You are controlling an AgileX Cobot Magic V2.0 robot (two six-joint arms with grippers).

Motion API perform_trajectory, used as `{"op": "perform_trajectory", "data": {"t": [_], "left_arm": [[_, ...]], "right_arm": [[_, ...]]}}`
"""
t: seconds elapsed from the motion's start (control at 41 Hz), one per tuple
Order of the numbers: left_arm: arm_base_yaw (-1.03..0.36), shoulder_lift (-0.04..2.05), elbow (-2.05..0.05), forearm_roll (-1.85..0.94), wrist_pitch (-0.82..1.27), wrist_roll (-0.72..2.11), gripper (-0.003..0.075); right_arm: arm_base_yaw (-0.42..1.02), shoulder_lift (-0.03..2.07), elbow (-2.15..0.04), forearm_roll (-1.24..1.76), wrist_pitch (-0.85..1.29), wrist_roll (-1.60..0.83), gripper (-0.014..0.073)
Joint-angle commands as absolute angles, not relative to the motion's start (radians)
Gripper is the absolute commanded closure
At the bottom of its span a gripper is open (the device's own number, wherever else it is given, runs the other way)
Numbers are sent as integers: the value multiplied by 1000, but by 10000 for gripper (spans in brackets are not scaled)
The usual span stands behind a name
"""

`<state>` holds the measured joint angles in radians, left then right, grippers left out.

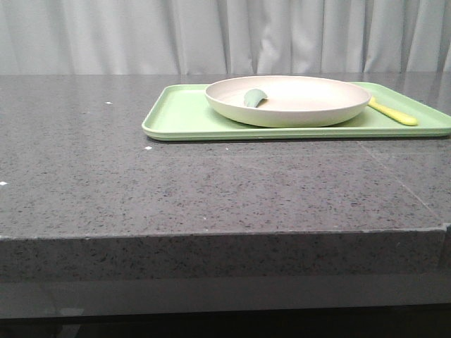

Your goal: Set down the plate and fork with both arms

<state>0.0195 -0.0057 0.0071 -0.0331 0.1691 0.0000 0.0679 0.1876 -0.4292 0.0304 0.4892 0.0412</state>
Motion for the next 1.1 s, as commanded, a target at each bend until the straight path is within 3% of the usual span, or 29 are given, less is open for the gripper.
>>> {"op": "perform_trajectory", "data": {"t": [0.0, 0.683, 1.073], "left_arm": [[23, -26, 9, -39, 78, 0, 738], [23, -26, 9, -39, 78, 0, 738], [23, -26, 9, -39, 78, 0, 738]], "right_arm": [[64, 199, -454, 19, 401, 34, 710], [64, 199, -448, 13, 400, 34, 710], [25, 112, -144, 10, 110, 28, 710]]}}
